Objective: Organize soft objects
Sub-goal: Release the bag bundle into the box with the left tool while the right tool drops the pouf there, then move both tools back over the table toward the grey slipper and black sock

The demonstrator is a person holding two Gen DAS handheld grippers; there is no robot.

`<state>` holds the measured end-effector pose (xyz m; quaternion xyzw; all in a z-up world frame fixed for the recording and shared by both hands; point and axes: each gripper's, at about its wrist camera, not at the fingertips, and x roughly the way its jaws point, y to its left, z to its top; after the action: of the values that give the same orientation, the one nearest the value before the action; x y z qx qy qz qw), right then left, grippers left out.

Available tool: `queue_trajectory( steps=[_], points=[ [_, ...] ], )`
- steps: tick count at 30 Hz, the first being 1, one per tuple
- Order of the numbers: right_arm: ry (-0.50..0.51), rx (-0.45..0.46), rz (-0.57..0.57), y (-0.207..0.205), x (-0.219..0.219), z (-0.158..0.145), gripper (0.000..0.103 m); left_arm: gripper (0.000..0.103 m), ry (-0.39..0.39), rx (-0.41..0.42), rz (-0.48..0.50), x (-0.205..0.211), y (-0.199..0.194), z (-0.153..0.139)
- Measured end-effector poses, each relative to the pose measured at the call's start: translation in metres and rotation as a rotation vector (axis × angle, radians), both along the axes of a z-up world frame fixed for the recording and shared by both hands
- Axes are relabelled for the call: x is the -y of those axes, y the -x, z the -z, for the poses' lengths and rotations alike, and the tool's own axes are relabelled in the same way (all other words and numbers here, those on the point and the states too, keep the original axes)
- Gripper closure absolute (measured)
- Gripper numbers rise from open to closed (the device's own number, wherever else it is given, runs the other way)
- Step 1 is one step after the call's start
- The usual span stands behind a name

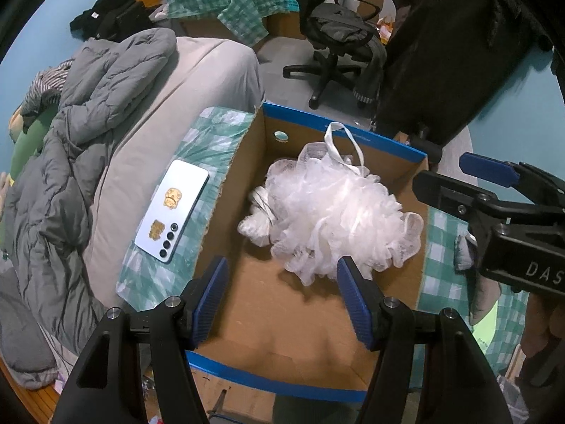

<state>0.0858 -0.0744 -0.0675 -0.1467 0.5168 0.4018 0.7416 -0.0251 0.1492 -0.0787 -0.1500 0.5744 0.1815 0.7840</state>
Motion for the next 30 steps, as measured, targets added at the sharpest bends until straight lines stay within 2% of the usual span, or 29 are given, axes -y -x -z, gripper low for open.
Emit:
queue_trajectory(
  steps=[10,25,30],
  points=[
    [0.007,0.005,0.046,0.003,0.041,-0.009,0.023,0.034,0.009,0.023,0.055,0.035,-0.003,-0.016],
    [0.034,0.025,0.183,-0.004,0.133,-0.023,0.023,0.034,0.040,0.017,0.180,0.098,-0.023,-0.022],
    [0.038,0.023,0.238,-0.005,0.167,-0.023,0.023,0.031,0.061,0.016,0.208,0.118,-0.029,-0.022]
  ],
)
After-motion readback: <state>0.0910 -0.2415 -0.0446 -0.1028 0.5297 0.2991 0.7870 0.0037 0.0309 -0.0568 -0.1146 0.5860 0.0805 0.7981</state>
